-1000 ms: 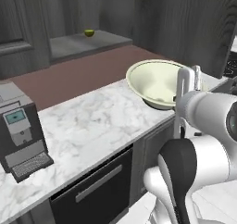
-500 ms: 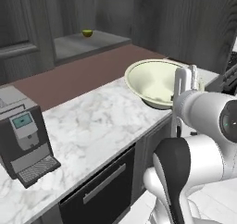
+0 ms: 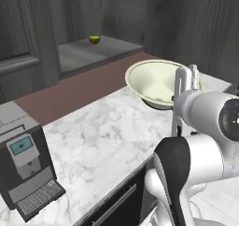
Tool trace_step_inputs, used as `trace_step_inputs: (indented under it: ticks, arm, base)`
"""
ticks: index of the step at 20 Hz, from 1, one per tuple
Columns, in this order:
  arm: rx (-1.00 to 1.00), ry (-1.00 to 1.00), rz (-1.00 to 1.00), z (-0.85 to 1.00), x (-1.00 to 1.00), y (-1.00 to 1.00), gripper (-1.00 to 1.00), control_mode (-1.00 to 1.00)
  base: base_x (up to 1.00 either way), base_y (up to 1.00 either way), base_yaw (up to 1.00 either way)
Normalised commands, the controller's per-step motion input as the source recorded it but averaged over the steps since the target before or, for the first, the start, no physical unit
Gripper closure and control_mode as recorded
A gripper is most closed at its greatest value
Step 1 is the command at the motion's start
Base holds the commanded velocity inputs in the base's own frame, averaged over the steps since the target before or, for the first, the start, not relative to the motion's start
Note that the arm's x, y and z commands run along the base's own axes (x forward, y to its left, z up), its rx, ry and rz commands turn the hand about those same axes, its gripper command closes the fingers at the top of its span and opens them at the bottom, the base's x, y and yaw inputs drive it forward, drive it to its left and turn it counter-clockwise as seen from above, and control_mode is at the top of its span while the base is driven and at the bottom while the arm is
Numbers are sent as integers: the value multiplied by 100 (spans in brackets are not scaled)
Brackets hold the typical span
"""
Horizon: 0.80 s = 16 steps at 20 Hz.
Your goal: Pick the mug and place it in the sink. Pick the bowl and place it in the open cabinet and then close the cabinet.
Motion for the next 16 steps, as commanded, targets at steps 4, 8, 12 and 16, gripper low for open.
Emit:
trace_step_inputs:
  ticks: [4,8,12,16]
  arm:
    - [0,0,0,0,0,0,100,100]
    - [0,0,0,0,0,0,100,100]
    - [0,0,0,0,0,0,100,100]
    - [0,0,0,0,0,0,100,100]
  base:
    - [65,2,0]
    - [70,7,0]
    - [42,1,0]
    - [31,1,0]
